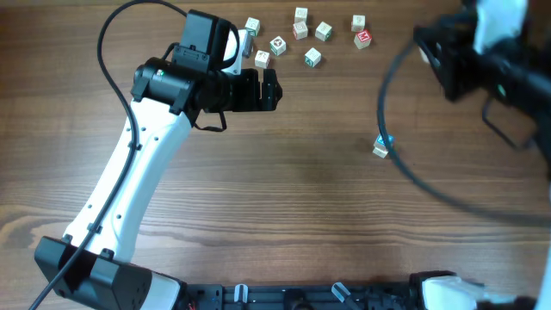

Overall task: Form a tower
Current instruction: 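Carry the block over the stack and place it on top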

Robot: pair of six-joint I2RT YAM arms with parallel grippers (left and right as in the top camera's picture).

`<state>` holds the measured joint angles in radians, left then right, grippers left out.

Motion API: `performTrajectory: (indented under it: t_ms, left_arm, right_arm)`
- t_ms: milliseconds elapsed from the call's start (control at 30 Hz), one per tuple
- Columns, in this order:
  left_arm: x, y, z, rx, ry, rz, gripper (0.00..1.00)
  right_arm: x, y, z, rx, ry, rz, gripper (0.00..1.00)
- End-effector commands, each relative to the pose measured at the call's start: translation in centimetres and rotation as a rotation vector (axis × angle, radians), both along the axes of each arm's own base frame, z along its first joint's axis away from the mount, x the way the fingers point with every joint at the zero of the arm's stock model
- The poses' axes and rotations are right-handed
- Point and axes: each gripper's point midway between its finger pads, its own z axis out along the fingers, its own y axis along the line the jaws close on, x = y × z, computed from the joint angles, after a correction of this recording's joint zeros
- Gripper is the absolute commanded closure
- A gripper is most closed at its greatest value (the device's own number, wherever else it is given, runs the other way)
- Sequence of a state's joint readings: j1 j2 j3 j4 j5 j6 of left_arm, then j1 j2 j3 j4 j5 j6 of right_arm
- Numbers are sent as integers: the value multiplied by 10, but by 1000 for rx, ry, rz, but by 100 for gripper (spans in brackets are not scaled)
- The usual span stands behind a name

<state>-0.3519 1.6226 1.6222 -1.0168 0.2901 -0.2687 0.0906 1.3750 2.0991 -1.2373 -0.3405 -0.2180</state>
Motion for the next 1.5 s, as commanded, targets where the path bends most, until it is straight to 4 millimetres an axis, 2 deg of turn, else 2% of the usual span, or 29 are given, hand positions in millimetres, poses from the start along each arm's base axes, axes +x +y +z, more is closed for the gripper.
performTrajectory:
  t_ms: [0, 67, 133, 200, 267, 300, 400, 500, 533, 600, 667, 700, 733, 833, 867, 967, 1100, 1167, 1200, 1233, 1300, 1367, 1467]
  left_arm:
    - [-2, -3, -2, -9, 12, -6, 0]
    - [-2, -3, -2, -10, 11, -6, 0]
    - [-2, -3, -2, -9, 12, -6, 0]
    - [-2, -3, -2, -10, 11, -6, 0]
    - [-2, -3, -2, -9, 11, -6, 0]
    - [-2, -3, -2, -9, 11, -6, 0]
    - [-2, -3, -2, -10, 11, -6, 0]
    - [-2, -3, -2, -10, 11, -6, 0]
    - [-2, -3, -2, -9, 12, -6, 0]
    - [-2, -3, -2, -9, 12, -6, 0]
    - [-2, -3, -2, -9, 12, -6, 0]
    - [-2, -3, -2, -10, 11, -6, 0]
    - [-2, -3, -2, -9, 12, -6, 0]
    - [-2, -3, -2, -9, 11, -6, 0]
    - [-2, -3, -2, -10, 11, -6, 0]
    - [-2, -3, -2, -9, 11, -6, 0]
    - [-2, -3, -2, -9, 12, -6, 0]
    - [-2, -3, -2, -9, 12, -6, 0]
    - [-2, -3, -2, -9, 12, -6, 0]
    - [-2, -3, -2, -9, 12, -6, 0]
    - [-2, -3, -2, -9, 12, -6, 0]
    - [-2, -3, -2, -10, 11, -6, 0]
    - [-2, -3, -2, -9, 12, -6, 0]
  right_arm:
    - [-18, -8, -2, -30, 9, -29, 92]
    - [-12, -18, -25, -41, 75, -104, 93]
    - [5, -19, -43, -13, 98, -136, 93]
    - [25, -18, -53, 15, 68, -157, 95]
    - [31, -18, -57, 50, 42, -175, 95]
    - [27, -18, -58, 57, 32, -177, 95]
    - [-3, -30, -61, 44, -4, -228, 96]
    - [-27, -33, -74, 71, -81, -237, 96]
    - [-29, -34, -84, 88, -115, -240, 95]
    - [-21, -33, -113, 122, -170, -246, 93]
    - [5, -31, -150, 136, -242, -242, 83]
    - [13, -30, -160, 134, -265, -239, 85]
    - [22, -29, -176, 138, -273, -238, 94]
    - [42, -26, -217, 132, -208, -237, 95]
    - [48, -20, -225, 142, -187, -212, 96]
    - [57, 4, -225, 194, -206, -77, 95]
    - [63, 8, -236, 188, -184, -56, 96]
    - [55, 20, -228, 199, -210, 30, 96]
    - [51, 24, -217, 212, -243, 68, 96]
    - [42, 26, -200, 228, -286, 107, 96]
    - [29, 21, -186, 235, -308, 118, 96]
    - [12, 13, -185, 236, -280, 117, 95]
    - [0, 11, -203, 182, -271, 142, 95]
